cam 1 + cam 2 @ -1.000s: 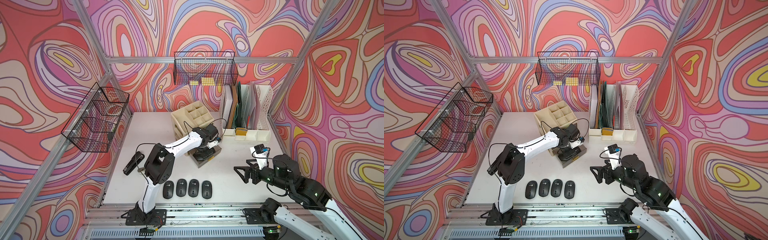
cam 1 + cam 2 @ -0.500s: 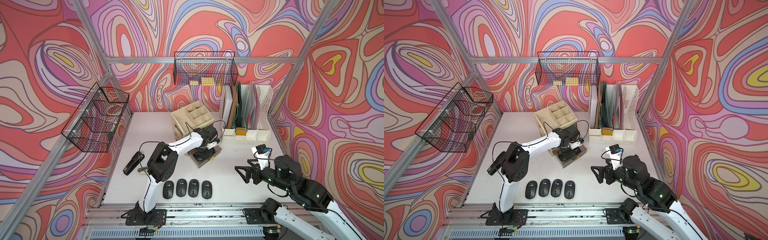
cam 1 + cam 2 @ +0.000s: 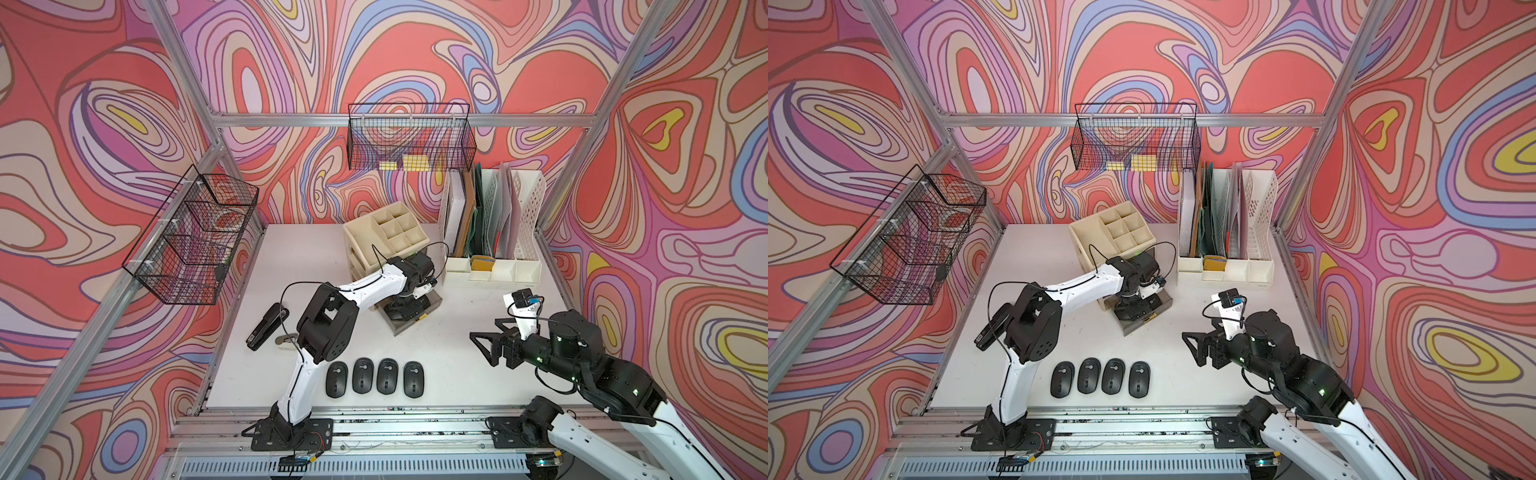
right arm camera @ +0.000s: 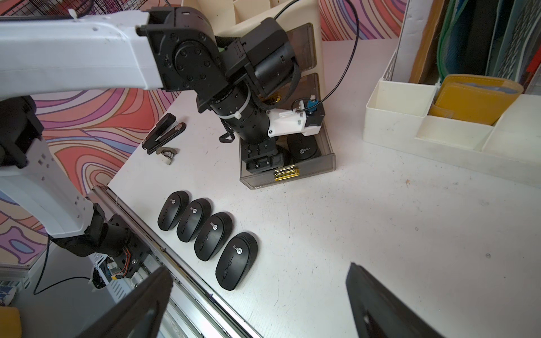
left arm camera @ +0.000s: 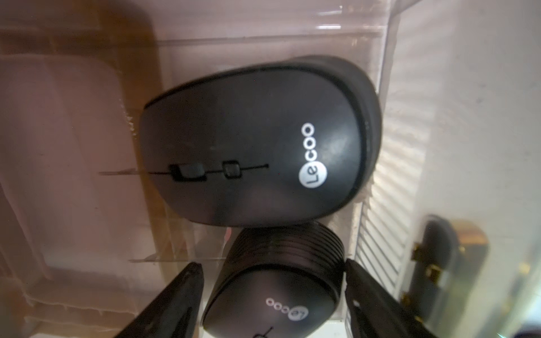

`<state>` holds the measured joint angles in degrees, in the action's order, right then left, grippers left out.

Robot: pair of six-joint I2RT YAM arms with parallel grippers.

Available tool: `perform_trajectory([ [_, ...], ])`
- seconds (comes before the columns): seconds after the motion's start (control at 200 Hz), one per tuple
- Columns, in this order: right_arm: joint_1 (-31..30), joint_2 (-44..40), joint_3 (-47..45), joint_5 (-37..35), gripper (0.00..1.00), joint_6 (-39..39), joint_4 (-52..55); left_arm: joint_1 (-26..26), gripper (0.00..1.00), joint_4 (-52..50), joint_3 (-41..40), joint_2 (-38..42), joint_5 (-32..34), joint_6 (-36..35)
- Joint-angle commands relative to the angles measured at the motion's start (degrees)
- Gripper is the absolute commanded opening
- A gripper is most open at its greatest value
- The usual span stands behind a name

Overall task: Take the mice out of the drawer
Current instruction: Pick up the mouse from the drawer.

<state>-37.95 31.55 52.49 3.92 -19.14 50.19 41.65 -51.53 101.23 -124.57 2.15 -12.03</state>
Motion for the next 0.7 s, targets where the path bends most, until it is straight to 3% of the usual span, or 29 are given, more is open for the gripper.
perform_trajectory([
  [0.0, -0.02, 0.04, -0.63, -0.57, 0.98, -0.16, -0.16, -0.34, 0.74, -1.65, 1.04, -2.16, 0.82, 2.68],
  [0.27, -0.01, 0.27, -0.63, -0.78, 0.98, -0.28, -0.10, -0.19, 0.66, -2.60, 2.56, -1.12, 0.78, 6.55],
  [0.521, -0.01, 0.16, -0.63, -1.04, 0.98, -0.38, -0.17, -0.14, 0.88, -4.18, 2.22, -1.37, 3.05, 5.43],
  [0.691, -0.01, 0.13, -0.63, -1.21, 0.98, -0.41, -0.09, -0.22, 0.91, -5.72, 1.66, -2.31, 4.01, 3.55],
])
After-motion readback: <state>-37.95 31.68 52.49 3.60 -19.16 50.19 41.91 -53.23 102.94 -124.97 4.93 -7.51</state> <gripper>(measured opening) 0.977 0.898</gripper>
